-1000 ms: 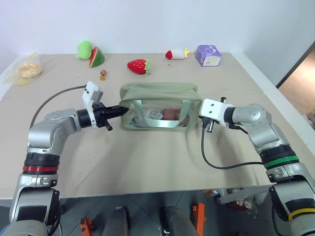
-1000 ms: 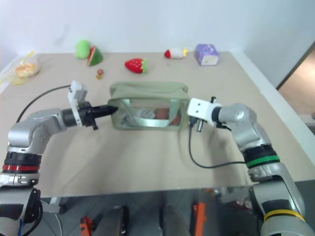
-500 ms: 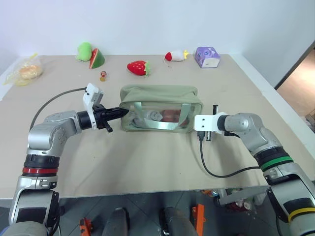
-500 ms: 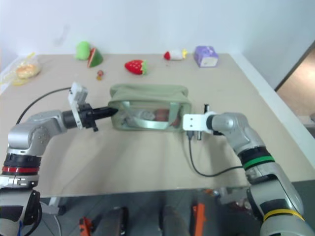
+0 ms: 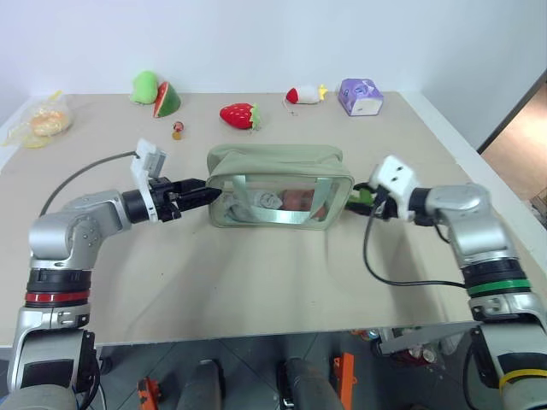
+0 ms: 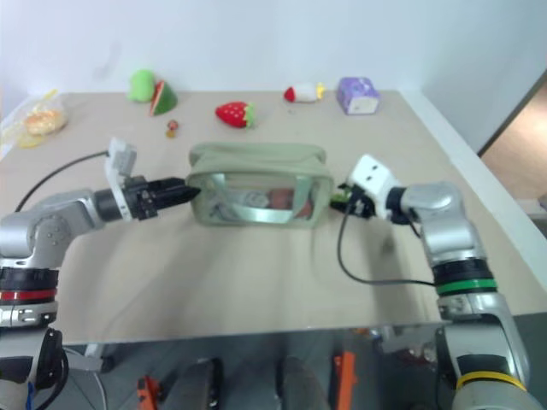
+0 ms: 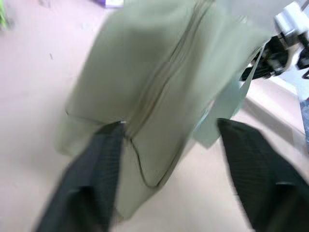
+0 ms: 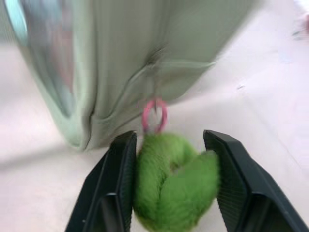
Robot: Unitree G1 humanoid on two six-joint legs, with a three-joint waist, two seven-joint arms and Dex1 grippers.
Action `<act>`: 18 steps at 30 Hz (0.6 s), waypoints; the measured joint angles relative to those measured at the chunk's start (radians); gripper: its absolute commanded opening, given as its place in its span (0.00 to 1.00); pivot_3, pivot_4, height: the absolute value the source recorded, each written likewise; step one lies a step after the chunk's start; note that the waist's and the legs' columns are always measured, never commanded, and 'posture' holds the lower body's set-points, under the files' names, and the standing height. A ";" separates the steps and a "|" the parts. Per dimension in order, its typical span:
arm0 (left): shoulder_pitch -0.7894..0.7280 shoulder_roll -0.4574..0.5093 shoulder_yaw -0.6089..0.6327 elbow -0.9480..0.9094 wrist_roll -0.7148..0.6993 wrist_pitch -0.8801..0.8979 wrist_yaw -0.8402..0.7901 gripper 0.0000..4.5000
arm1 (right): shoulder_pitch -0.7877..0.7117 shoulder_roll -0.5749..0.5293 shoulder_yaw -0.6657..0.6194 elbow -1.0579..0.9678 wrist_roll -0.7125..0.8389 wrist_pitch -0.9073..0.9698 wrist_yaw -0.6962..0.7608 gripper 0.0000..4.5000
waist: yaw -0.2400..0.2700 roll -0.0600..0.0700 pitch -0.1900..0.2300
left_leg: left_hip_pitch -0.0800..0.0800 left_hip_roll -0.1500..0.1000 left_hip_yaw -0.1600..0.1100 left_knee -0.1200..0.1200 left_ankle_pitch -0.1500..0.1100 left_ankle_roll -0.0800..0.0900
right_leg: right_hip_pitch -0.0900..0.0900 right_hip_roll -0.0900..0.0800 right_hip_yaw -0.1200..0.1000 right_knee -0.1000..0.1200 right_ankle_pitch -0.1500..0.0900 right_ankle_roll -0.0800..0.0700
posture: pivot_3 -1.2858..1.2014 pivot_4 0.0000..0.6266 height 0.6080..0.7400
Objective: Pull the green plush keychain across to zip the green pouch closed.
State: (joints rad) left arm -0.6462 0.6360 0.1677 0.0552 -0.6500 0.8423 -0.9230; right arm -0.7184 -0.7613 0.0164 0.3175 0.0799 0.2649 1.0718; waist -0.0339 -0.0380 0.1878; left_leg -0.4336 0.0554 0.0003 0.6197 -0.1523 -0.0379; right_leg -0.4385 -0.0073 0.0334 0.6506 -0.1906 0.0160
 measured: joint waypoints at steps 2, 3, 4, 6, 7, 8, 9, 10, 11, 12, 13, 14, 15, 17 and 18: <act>0.029 0.018 0.040 -0.054 -0.038 0.010 -0.003 0.84 | 0.045 -0.052 -0.050 -0.075 0.077 0.064 0.057 0.49 | 0.000 0.000 0.000 | 0.000 0.000 0.000 -0.001 0.000 0.000 | 0.000 0.000 0.000 0.000 -0.001 0.000 | 0.52 0.24 1.00; 0.048 0.027 0.063 -0.069 -0.055 0.017 -0.003 0.84 | 0.063 -0.075 -0.070 -0.098 0.105 0.084 0.078 0.49 | 0.000 0.000 0.000 | 0.001 0.000 0.000 -0.001 0.000 0.000 | 0.000 0.000 0.000 0.000 -0.001 0.000 | 0.52 0.24 1.00; 0.074 0.040 0.088 -0.083 -0.075 0.023 -0.003 0.84 | 0.085 -0.096 -0.094 -0.121 0.132 0.101 0.093 0.49 | 0.000 0.000 0.000 | 0.001 0.000 0.000 -0.002 0.000 0.000 | 0.000 0.000 0.000 0.000 -0.002 -0.001 | 0.52 0.24 1.00; 0.128 0.063 0.132 -0.111 -0.102 0.039 -0.001 0.84 | 0.120 -0.128 -0.143 -0.155 0.174 0.135 0.104 0.49 | -0.001 0.000 0.000 | 0.001 0.000 0.001 -0.002 0.000 0.000 | -0.001 0.000 0.000 0.000 -0.003 -0.004 | 0.52 0.24 1.00; 0.153 0.070 0.150 -0.124 -0.113 0.041 -0.001 0.84 | 0.135 -0.138 -0.167 -0.168 0.194 0.153 0.105 0.49 | -0.002 0.000 0.000 | 0.002 0.001 0.001 -0.001 -0.001 0.000 | 0.000 0.000 0.000 0.000 -0.004 -0.005 | 0.52 0.24 1.00; 0.176 0.080 0.164 -0.138 -0.123 0.043 0.000 0.84 | 0.151 -0.139 -0.196 -0.197 0.226 0.183 0.105 0.49 | -0.002 0.000 0.000 | 0.002 0.001 0.001 -0.001 -0.001 0.000 | 0.000 0.000 0.000 0.000 -0.004 -0.005 | 0.52 0.24 1.00; 0.203 0.091 0.188 -0.149 -0.136 0.050 0.001 0.84 | 0.168 -0.139 -0.224 -0.234 0.271 0.216 0.106 0.49 | -0.003 0.000 0.000 | 0.002 0.001 0.001 -0.001 -0.001 0.000 | 0.000 0.000 0.000 0.000 -0.004 -0.006 | 0.52 0.24 1.00; 0.217 0.096 0.202 -0.154 -0.143 0.050 0.001 0.84 | 0.178 -0.139 -0.241 -0.257 0.300 0.239 0.104 0.49 | -0.003 0.000 0.000 | 0.003 0.001 0.001 -0.001 -0.001 0.000 | 0.000 0.000 0.000 0.000 -0.003 -0.006 | 0.52 0.24 1.00; 0.240 0.103 0.230 -0.157 -0.154 0.050 0.002 0.84 | 0.194 -0.137 -0.273 -0.297 0.345 0.274 0.098 0.49 | -0.003 0.000 0.000 | 0.003 0.001 0.001 -0.001 0.000 0.000 | 0.000 0.000 0.000 0.000 -0.003 -0.006 | 0.52 0.24 1.00; 0.258 0.108 0.254 -0.157 -0.162 0.051 0.006 0.84 | 0.203 -0.137 -0.299 -0.323 0.378 0.300 0.089 0.49 | -0.003 0.000 0.000 | 0.003 0.001 0.001 -0.001 -0.001 0.000 | 0.000 0.000 0.000 0.000 -0.003 -0.006 | 0.52 0.24 1.00; 0.269 0.108 0.275 -0.157 -0.170 0.051 0.014 0.84 | 0.208 -0.137 -0.321 -0.341 0.402 0.321 0.076 0.49 | -0.003 0.000 0.000 | 0.003 0.001 0.001 0.000 -0.001 0.000 | 0.001 0.000 0.000 0.000 -0.003 -0.006 | 0.52 0.24 1.00; 0.277 0.108 0.295 -0.157 -0.184 0.052 0.026 0.84 | 0.218 -0.136 -0.345 -0.364 0.429 0.344 0.059 0.49 | -0.003 0.000 0.000 | 0.003 0.001 0.001 0.000 -0.001 0.000 | 0.001 0.000 0.000 0.000 -0.003 -0.006 | 0.52 0.24 1.00; 0.283 0.107 0.313 -0.157 -0.196 0.053 0.040 0.84 | 0.232 -0.135 -0.361 -0.387 0.450 0.361 0.044 0.49 | -0.003 0.000 0.000 | 0.003 0.001 0.001 0.001 -0.001 0.000 | 0.001 -0.001 0.000 0.000 -0.003 -0.006 | 0.52 0.24 1.00; 0.285 0.104 0.346 -0.158 -0.223 0.054 0.063 0.84 | 0.252 -0.127 -0.375 -0.416 0.480 0.388 0.017 0.49 | -0.002 0.000 0.000 | 0.003 0.001 0.001 0.002 -0.001 0.000 | 0.002 -0.001 0.000 0.000 -0.003 -0.006 | 0.52 0.24 1.00; 0.285 0.101 0.360 -0.158 -0.237 0.055 0.073 0.84 | 0.267 -0.122 -0.378 -0.433 0.494 0.399 0.004 0.49 | -0.002 0.000 0.000 | 0.003 0.000 0.001 0.002 -0.001 0.000 | 0.002 -0.001 0.000 0.000 -0.003 -0.006 | 0.52 0.24 1.00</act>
State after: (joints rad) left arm -0.3615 0.7368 0.5274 -0.1024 -0.8873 0.8969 -0.8502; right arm -0.4513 -0.8838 -0.3612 -0.1159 0.5743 0.6643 1.0754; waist -0.0357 -0.0382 0.1880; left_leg -0.4310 0.0557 0.0012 0.6219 -0.1529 -0.0379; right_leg -0.4368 -0.0085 0.0335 0.6507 -0.1940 0.0101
